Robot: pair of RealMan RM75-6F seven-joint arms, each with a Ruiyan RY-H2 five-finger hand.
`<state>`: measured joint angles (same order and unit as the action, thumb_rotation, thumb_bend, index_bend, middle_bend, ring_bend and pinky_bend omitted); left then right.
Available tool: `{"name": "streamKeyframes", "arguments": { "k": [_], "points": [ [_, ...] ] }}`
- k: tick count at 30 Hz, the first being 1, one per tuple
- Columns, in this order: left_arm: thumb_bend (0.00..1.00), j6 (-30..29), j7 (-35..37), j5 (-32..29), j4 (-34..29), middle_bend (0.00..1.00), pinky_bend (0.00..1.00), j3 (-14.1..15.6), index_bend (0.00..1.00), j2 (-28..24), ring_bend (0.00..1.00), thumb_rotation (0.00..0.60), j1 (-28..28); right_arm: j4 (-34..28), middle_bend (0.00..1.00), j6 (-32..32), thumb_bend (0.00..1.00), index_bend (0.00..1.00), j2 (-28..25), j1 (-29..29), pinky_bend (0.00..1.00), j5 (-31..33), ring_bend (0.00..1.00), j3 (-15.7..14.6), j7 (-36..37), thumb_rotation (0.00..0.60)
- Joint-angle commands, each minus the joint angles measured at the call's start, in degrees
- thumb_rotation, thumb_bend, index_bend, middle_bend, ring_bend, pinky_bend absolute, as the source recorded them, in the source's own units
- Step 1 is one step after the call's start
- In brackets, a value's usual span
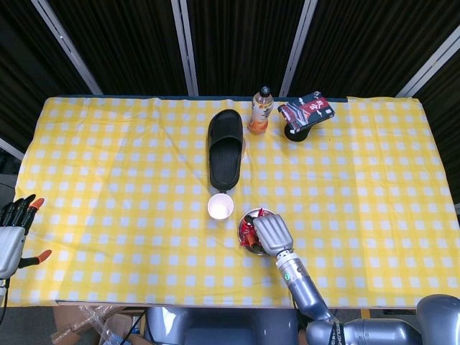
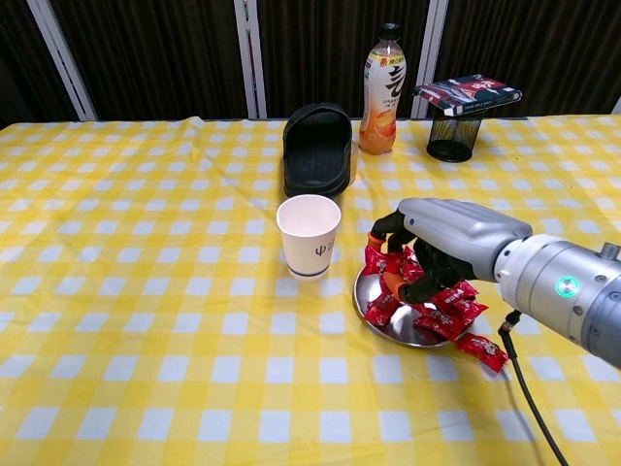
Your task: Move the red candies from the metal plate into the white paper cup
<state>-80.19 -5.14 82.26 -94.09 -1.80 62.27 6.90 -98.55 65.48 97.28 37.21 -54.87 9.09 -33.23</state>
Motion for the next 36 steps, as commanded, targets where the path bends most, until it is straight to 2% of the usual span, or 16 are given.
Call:
{"name": "streamKeyframes", "arguments": {
  "k": [1, 8, 12, 22, 29, 36],
  "points": [
    [0.03, 0.03, 0.02, -0.04, -0.05, 0.00, 0.00, 0.00, 0.00, -0.02, 0.00, 0.600, 0.00, -1.96, 0.59, 0.70, 0.62, 0.66, -1.20, 0.37, 0.77, 0.04, 0.74, 1.04, -0.82, 0.600],
    [0.03, 0.41, 0.09, -0.25, -0.33, 0.00, 0.00, 0.05, 0.00, -0.21, 0.00, 0.600, 0.09, -5.91, 0.60, 1.43, 0.62, 0.66, -2.91, 2.14, 0.77, 1.44, 0.74, 3.81, -3.35, 0.600],
    [0.03, 1.09, 0.61, -0.96, -0.59, 0.00, 0.00, -0.06, 0.00, -0.40, 0.00, 0.600, 0.24, -7.01, 0.60, 1.24, 0.62, 0.66, -2.70, 4.57, 0.77, 3.37, 0.74, 6.48, -5.46, 0.600],
    [0.03, 2.56, 1.63, -1.95, -1.35, 0.00, 0.00, -0.04, 0.00, -1.19, 0.00, 0.600, 0.59, -2.51, 0.60, -0.86, 0.62, 0.66, 0.40, 10.96, 0.77, 9.39, 0.74, 11.47, -7.11, 0.600],
    [0.03, 3.29, 2.46, -2.45, -1.65, 0.00, 0.00, -0.08, 0.00, -1.56, 0.00, 0.600, 0.79, 0.74, 0.60, -1.63, 0.62, 0.66, 1.68, 13.55, 0.77, 11.08, 0.74, 12.70, -6.40, 0.600],
    [0.03, 3.46, 2.91, -2.43, -1.87, 0.00, 0.00, -0.03, 0.00, -1.79, 0.00, 0.600, 0.85, 3.77, 0.60, -2.05, 0.62, 0.66, 2.70, 14.84, 0.77, 11.85, 0.74, 12.34, -4.93, 0.600]
  ]
}}
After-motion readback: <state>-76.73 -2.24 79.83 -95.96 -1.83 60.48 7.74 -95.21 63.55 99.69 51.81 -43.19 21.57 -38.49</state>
